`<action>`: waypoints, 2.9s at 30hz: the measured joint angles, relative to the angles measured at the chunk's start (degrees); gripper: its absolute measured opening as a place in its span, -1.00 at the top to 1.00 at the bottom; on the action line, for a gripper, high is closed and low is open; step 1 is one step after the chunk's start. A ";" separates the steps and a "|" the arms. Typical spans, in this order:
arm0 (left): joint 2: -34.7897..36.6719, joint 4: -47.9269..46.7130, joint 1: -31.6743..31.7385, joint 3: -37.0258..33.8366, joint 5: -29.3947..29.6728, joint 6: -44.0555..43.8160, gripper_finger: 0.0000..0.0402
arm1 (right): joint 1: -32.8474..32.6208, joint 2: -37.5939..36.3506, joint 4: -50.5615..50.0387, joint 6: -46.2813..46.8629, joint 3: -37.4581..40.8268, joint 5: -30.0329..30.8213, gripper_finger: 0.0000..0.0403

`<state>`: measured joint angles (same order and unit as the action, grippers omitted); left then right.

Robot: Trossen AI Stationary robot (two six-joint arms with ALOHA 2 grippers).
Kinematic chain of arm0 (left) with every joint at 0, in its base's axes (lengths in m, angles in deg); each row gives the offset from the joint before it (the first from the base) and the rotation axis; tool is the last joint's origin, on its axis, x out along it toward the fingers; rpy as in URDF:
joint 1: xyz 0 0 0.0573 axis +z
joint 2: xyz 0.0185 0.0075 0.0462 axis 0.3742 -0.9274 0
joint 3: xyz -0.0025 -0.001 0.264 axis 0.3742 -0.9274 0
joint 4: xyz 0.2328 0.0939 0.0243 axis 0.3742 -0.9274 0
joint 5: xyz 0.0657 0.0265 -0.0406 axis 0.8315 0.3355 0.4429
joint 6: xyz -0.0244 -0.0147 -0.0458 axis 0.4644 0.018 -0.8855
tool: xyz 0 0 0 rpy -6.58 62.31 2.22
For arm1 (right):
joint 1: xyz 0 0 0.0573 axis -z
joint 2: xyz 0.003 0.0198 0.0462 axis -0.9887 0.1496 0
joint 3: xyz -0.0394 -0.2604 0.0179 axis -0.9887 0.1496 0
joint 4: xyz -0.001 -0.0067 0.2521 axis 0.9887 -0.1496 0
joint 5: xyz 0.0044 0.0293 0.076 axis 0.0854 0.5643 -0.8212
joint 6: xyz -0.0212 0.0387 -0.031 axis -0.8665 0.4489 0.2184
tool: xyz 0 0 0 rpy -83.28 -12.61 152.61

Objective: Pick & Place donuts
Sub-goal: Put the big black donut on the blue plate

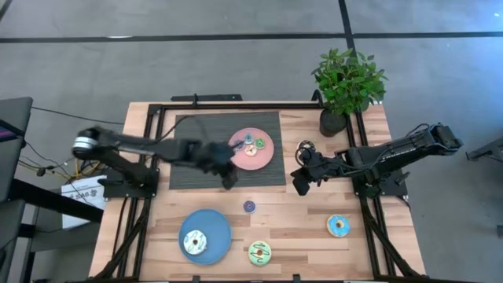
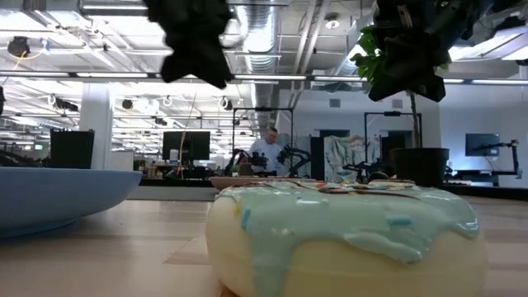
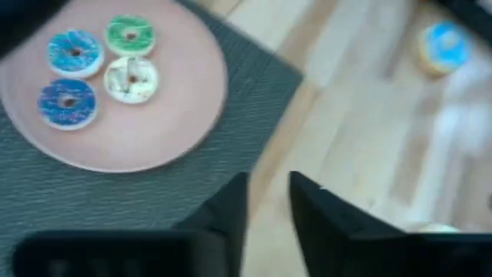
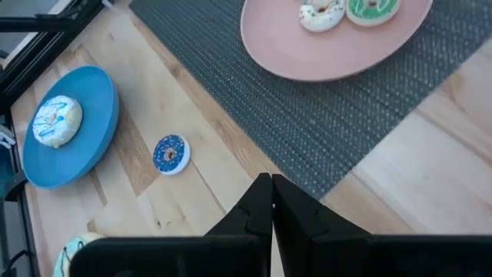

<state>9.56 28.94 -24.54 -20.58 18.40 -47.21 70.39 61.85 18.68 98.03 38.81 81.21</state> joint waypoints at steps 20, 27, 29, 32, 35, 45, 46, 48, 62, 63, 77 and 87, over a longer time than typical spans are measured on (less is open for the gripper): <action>25.95 2.88 -10.32 -23.95 7.42 11.76 0.98 | -0.06 0.00 -12.49 19.96 -3.30 9.78 1.00; 37.52 2.88 -10.32 -28.02 6.98 13.65 1.00 | -2.99 -0.02 -19.42 29.27 -4.87 11.86 1.00; 40.44 2.57 -10.30 -28.10 6.63 15.22 1.00 | -3.95 -0.01 -20.83 31.81 -4.87 11.97 1.00; 44.44 1.38 -10.32 -28.10 6.38 18.66 1.00 | -5.11 0.96 -21.79 34.95 -4.91 12.21 1.00; 47.53 0.58 -10.30 -28.10 6.43 20.98 1.00 | -6.01 2.36 -22.04 36.90 -4.94 12.25 1.00; 51.45 -1.53 -10.32 -28.10 6.43 20.58 1.00 | -7.47 6.80 -21.98 41.64 -4.87 11.65 1.00; 51.44 -1.53 -10.32 -28.10 6.43 20.53 1.00 | -7.41 6.73 -21.93 41.65 -4.88 11.68 1.00; 51.42 -1.53 -10.30 -28.10 6.43 20.47 1.00 | -7.29 6.60 -22.04 41.66 -4.87 11.64 1.00; 51.39 -1.62 -10.31 -28.10 7.85 21.17 1.00 | -7.26 5.40 -22.00 40.99 -4.87 11.79 1.00; 51.39 -1.62 -10.32 -28.10 7.85 21.48 1.00 | -7.26 5.40 -21.98 40.53 -4.87 11.81 1.00; 51.37 -1.62 -10.32 -28.10 8.78 24.68 1.00 | -5.91 5.58 -17.80 34.91 -4.87 16.40 1.00; 51.37 -1.62 -10.32 -28.10 9.49 25.63 1.00 | 1.89 5.65 -23.44 37.83 -4.87 16.27 0.70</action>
<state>60.94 27.32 -34.86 -48.68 27.89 -21.58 72.28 67.50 -4.75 135.86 33.94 97.48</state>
